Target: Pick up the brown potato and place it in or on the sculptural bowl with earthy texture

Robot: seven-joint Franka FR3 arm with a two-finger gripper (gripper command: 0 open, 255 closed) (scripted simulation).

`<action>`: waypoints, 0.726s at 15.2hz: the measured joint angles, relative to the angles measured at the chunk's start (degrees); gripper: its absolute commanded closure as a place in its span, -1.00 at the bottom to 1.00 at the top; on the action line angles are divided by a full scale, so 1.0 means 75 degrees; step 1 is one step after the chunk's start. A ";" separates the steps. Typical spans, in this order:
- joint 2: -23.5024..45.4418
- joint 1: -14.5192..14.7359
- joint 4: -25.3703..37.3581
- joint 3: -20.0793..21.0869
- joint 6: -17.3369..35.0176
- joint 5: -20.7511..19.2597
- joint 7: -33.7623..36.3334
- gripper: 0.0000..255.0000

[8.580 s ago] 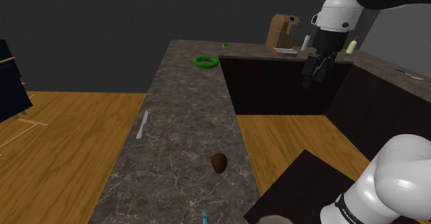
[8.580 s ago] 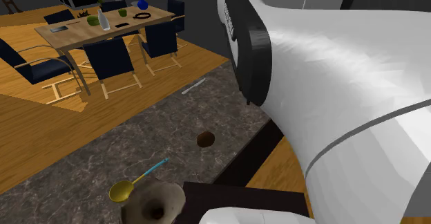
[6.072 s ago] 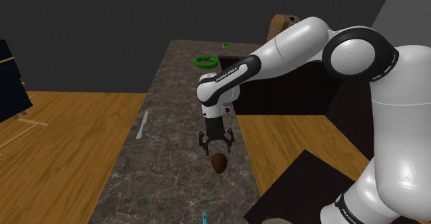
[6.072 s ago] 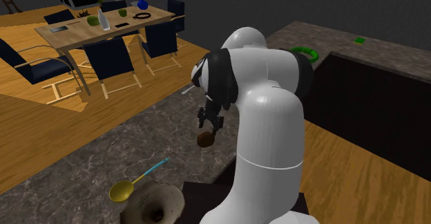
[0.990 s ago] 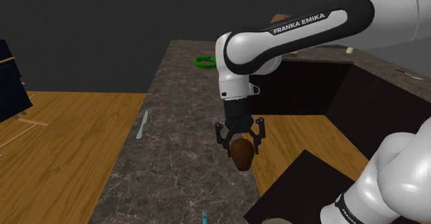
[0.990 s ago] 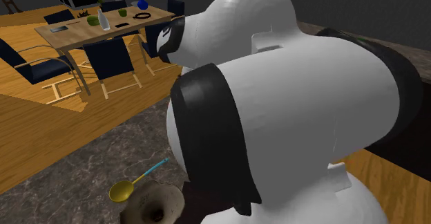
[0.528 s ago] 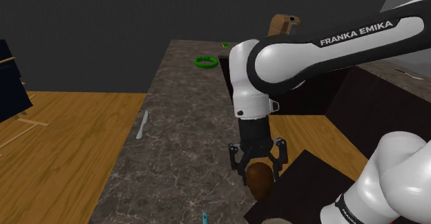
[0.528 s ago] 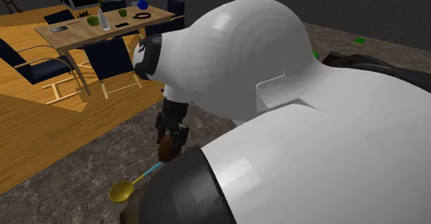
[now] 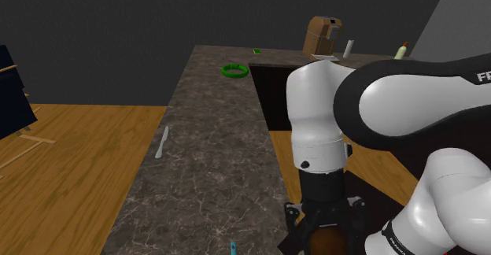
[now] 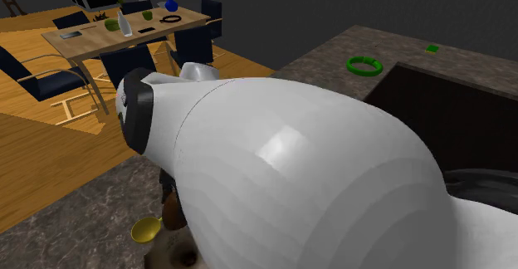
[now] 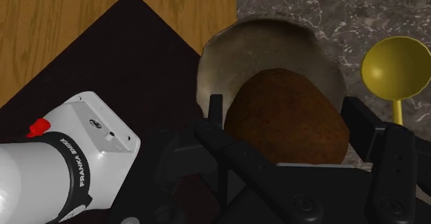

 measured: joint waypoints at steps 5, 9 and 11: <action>-0.0375 0.0403 -0.0437 0.0413 0.0280 0.0599 0.0311 1.00; -0.0199 0.0430 -0.0659 0.0576 0.0663 0.0745 0.0167 1.00; -0.0031 0.0429 -0.0782 0.0682 0.0935 0.0827 0.0052 1.00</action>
